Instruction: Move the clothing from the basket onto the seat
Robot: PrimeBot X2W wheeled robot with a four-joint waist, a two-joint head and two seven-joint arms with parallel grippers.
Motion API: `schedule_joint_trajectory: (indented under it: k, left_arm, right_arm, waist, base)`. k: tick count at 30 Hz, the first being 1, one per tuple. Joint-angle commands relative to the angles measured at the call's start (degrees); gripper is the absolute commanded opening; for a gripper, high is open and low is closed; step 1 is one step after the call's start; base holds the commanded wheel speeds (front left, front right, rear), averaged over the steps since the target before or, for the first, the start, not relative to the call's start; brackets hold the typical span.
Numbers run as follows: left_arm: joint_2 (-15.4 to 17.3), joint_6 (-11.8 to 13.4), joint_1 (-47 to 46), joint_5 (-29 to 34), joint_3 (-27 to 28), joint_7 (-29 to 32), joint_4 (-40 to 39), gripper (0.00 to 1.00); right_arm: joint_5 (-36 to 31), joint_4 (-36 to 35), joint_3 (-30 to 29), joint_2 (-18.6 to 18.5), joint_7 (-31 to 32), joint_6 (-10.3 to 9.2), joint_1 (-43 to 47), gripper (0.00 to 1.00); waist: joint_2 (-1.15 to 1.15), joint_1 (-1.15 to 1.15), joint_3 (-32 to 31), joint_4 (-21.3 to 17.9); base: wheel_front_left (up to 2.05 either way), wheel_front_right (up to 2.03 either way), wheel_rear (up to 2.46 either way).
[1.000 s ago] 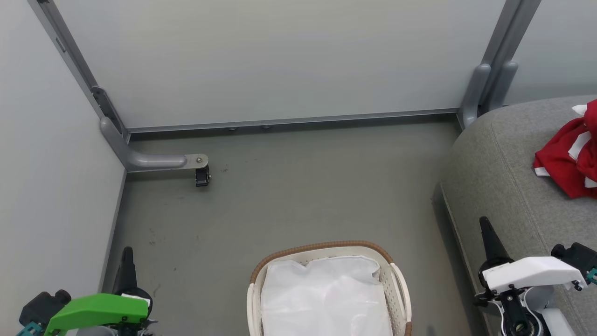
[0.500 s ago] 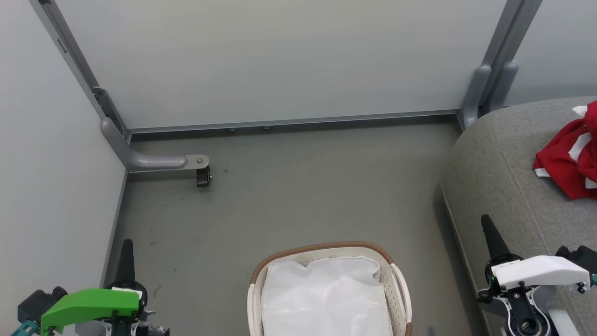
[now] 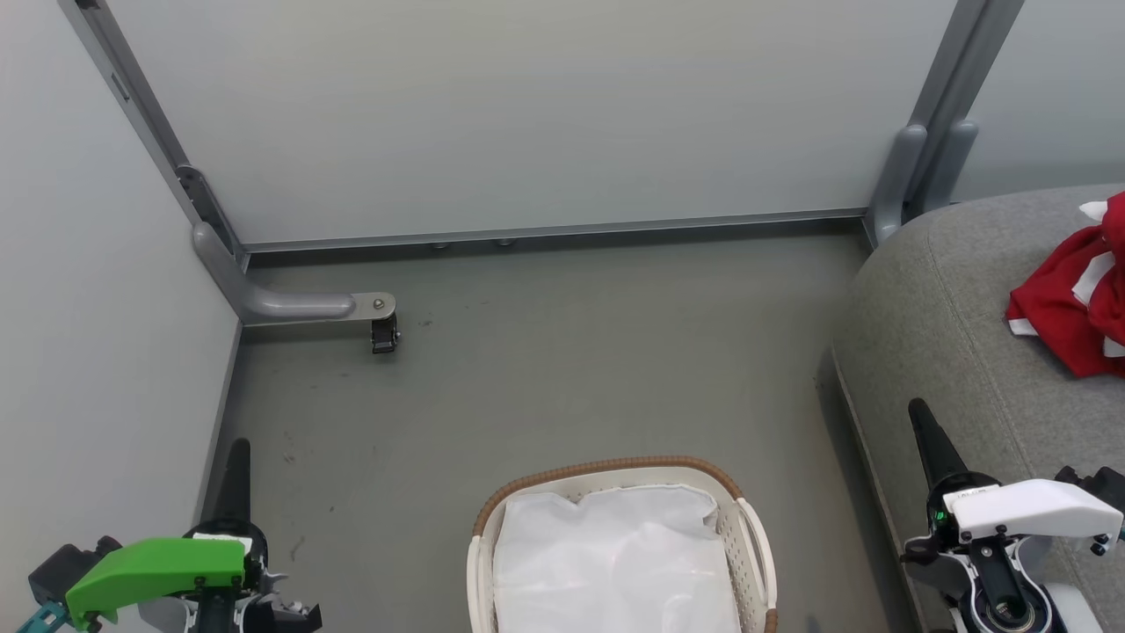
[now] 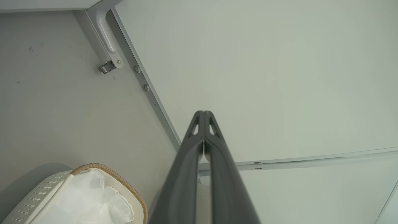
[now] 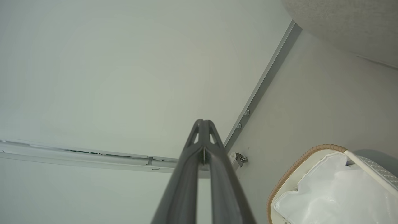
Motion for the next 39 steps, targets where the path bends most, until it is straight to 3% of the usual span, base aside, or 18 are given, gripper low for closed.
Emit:
schedule_joint_trajectory:
  k: [1,39]
  left_arm:
    - [0.46,-0.22,-1.32,-1.34,0.28,0.48,-0.66,0.0]
    - [0.52,-0.35,-2.01,-15.12,0.76,4.22,-2.47,0.0]
  right_arm:
    - [1.48,-0.67,-0.25,-0.38,0.42,-0.02,0.4,0.0]
    - [16.05,-2.8,-1.05,-0.49,4.1,-0.04,1.05,0.0]
  waist:
    - [0.16,0.0,-0.01,0.01]
    - [0.22,0.0,-0.4,0.28]
  base:
    - [0.0,0.0,0.0]
    - [0.0,0.0,0.0]
